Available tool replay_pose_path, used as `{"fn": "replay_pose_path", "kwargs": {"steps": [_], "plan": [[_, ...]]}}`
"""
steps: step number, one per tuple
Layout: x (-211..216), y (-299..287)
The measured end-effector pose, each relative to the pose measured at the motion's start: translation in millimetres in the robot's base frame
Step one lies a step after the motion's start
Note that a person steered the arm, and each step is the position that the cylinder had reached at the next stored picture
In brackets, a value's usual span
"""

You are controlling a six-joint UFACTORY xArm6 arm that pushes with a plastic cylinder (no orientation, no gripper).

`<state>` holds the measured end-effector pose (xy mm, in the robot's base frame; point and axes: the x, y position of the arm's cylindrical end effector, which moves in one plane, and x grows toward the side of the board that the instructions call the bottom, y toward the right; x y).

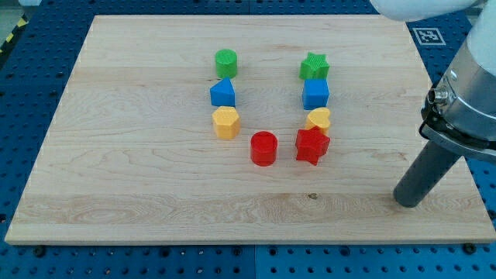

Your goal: Move your arm to the right of yellow heart

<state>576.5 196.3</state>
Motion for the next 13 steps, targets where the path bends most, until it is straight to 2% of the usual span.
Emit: {"fn": "replay_pose_path", "kwargs": {"steps": [5, 7, 13], "plan": [[-3.3, 6.8], [-8.6, -9.1], [-81.4, -2.8]]}}
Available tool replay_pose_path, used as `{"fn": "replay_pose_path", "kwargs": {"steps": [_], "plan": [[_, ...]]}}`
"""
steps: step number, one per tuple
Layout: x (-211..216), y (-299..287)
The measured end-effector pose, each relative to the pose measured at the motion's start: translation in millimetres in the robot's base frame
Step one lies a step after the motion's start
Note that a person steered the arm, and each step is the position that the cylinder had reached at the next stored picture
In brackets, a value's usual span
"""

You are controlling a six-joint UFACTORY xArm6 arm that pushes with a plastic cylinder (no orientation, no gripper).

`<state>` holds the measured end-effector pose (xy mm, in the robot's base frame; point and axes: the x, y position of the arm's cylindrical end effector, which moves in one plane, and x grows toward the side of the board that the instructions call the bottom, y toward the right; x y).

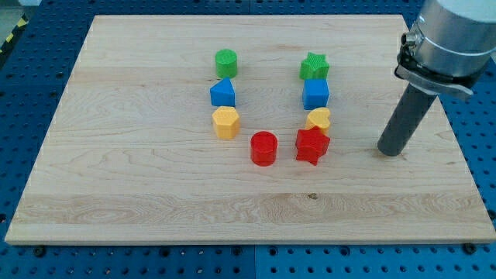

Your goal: Move your arm to the right of yellow heart

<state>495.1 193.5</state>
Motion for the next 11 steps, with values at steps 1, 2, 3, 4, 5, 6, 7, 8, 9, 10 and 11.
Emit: {"fn": "replay_pose_path", "kwargs": {"steps": [1, 2, 3, 4, 5, 6, 7, 8, 9, 10, 11], "plan": [[-15.3, -3.2], [-24.9, -18.8], [-26.4, -22.2], [-26.4, -22.2], [-28.8, -22.2], [-32.8, -22.2], [-38.6, -22.2], [-44.1, -22.2], [-50.9, -22.2], [-56.6, -22.2], [-56.6, -22.2]]}}
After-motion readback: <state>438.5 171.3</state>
